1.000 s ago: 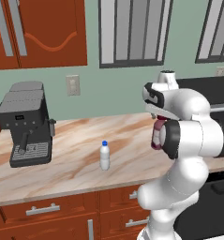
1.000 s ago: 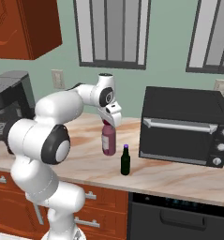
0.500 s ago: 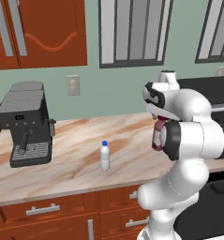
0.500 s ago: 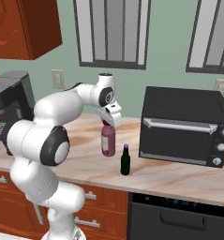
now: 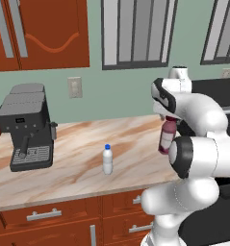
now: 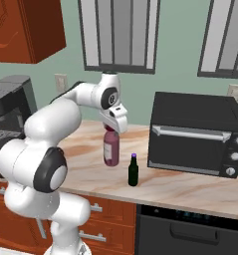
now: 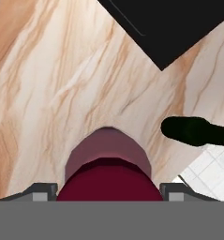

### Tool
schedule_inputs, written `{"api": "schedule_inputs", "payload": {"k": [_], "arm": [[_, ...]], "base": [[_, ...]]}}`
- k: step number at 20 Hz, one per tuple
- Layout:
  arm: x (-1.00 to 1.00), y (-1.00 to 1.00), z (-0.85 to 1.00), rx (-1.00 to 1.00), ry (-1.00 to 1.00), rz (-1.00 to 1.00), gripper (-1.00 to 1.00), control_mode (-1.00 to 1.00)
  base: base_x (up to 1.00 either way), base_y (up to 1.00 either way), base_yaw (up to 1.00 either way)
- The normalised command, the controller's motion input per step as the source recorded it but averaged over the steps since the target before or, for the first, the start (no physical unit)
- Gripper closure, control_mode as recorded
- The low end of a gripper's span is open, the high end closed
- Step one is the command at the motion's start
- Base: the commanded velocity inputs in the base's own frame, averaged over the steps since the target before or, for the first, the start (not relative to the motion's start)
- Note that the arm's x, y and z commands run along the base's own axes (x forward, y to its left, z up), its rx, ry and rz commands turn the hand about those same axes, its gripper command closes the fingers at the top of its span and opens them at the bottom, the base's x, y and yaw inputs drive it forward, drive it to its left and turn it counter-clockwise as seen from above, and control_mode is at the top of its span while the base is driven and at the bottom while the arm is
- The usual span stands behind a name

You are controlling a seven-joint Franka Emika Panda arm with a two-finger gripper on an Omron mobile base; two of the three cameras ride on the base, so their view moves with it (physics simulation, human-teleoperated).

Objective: Place the drinks on the dining counter in a tight cluster.

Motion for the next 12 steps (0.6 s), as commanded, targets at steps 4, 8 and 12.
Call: {"api": "schedule_inputs", "payload": {"k": [4,8,12], "arm": [[-0.39,0.14,0.33,0.00,0.00,0.12,1.00,-1.00],[-0.34,0.27,0.12,0.00,0.00,0.14,1.00,-1.00],[-0.34,0.15,0.13,0.00,0.00,0.14,1.00,-1.00]], "base": [[0.00,0.00,0.00],[0.00,0.00,0.00],[0.00,0.00,0.00]]}}
